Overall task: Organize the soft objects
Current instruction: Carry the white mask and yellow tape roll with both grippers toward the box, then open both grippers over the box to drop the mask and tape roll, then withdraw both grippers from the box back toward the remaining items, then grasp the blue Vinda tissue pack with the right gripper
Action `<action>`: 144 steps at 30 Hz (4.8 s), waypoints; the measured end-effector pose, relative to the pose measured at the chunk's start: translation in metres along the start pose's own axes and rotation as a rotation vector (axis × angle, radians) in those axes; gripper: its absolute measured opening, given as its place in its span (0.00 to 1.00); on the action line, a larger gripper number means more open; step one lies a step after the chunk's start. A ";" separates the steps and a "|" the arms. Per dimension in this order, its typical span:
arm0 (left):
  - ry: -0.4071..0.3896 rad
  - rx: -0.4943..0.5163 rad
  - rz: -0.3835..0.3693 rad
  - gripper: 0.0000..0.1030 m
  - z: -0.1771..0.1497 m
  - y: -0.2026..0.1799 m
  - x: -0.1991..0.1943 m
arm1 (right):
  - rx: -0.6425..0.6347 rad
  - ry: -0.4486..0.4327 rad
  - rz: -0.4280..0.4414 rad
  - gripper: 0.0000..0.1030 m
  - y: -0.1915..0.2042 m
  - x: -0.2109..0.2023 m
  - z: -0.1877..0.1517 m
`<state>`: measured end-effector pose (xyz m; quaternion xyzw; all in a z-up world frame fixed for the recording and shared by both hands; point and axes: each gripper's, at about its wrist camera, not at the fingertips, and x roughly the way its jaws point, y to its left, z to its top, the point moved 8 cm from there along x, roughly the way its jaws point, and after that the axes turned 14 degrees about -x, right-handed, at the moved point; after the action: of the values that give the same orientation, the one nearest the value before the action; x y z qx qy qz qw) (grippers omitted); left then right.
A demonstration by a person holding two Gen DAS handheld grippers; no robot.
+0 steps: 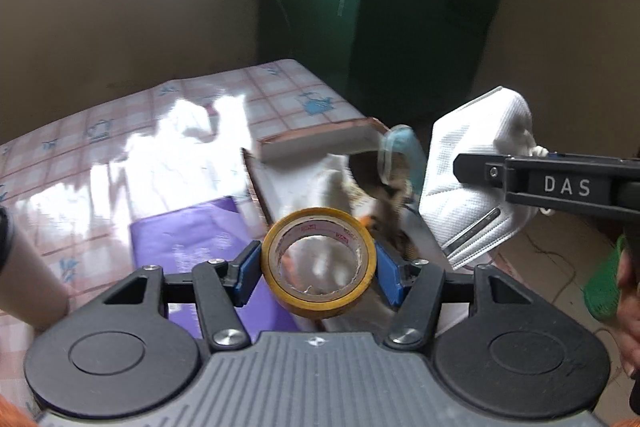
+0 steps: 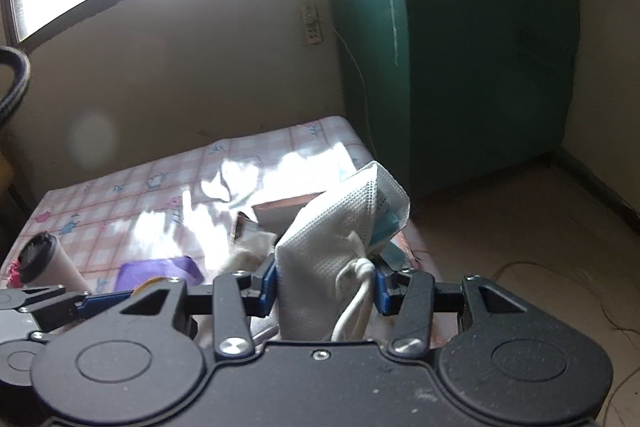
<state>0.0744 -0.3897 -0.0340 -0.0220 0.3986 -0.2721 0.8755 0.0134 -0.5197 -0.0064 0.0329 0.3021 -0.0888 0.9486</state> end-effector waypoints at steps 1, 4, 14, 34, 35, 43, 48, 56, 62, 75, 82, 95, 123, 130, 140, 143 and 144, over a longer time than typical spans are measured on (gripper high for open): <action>0.002 0.004 -0.009 0.59 -0.002 -0.004 0.001 | 0.002 0.005 -0.005 0.54 -0.004 0.000 -0.002; 0.012 0.017 -0.029 0.59 -0.009 -0.014 0.007 | 0.008 0.016 -0.014 0.54 -0.016 -0.001 -0.009; 0.026 0.024 -0.037 0.59 -0.018 -0.027 0.020 | -0.084 0.112 -0.012 0.75 -0.020 0.021 -0.020; -0.026 0.024 -0.082 0.83 -0.013 -0.022 0.000 | -0.026 -0.007 -0.037 0.77 -0.010 -0.018 -0.005; -0.029 0.021 -0.063 0.83 -0.011 -0.018 -0.004 | -0.031 -0.011 -0.040 0.77 -0.006 -0.020 -0.005; -0.057 -0.064 0.113 0.85 -0.003 0.028 -0.026 | -0.057 -0.014 -0.051 0.77 0.026 -0.022 -0.003; -0.082 -0.087 0.167 0.85 0.001 0.050 -0.040 | -0.071 -0.006 -0.019 0.77 0.052 -0.016 -0.002; -0.116 -0.145 0.207 0.87 0.006 0.084 -0.061 | -0.107 -0.005 0.042 0.77 0.099 -0.011 0.005; -0.133 -0.179 0.246 0.87 0.005 0.111 -0.076 | -0.135 -0.005 0.079 0.77 0.134 -0.004 0.012; -0.152 -0.252 0.320 0.87 0.002 0.177 -0.113 | -0.204 -0.008 0.178 0.77 0.210 0.006 0.025; -0.170 -0.287 0.353 0.87 -0.002 0.207 -0.134 | -0.243 -0.003 0.229 0.77 0.250 0.010 0.028; -0.195 -0.352 0.425 0.87 -0.012 0.265 -0.164 | -0.316 0.004 0.318 0.77 0.321 0.017 0.028; -0.192 -0.477 0.511 0.90 -0.047 0.374 -0.191 | -0.435 0.035 0.464 0.77 0.444 0.047 0.012; -0.172 -0.517 0.522 0.91 -0.061 0.408 -0.186 | -0.484 0.055 0.487 0.79 0.472 0.074 0.002; -0.162 -0.479 0.494 0.92 -0.042 0.446 -0.165 | -0.531 0.108 0.414 0.81 0.512 0.135 -0.004; -0.168 -0.466 0.468 0.92 -0.027 0.452 -0.152 | -0.514 0.124 0.374 0.82 0.514 0.151 -0.007; -0.166 -0.453 0.456 0.92 -0.022 0.453 -0.146 | -0.513 0.132 0.373 0.83 0.515 0.156 -0.008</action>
<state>0.1891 0.0721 -0.0646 -0.1485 0.3709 0.0290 0.9163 0.2313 -0.0358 -0.0988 -0.1466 0.3643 0.1678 0.9042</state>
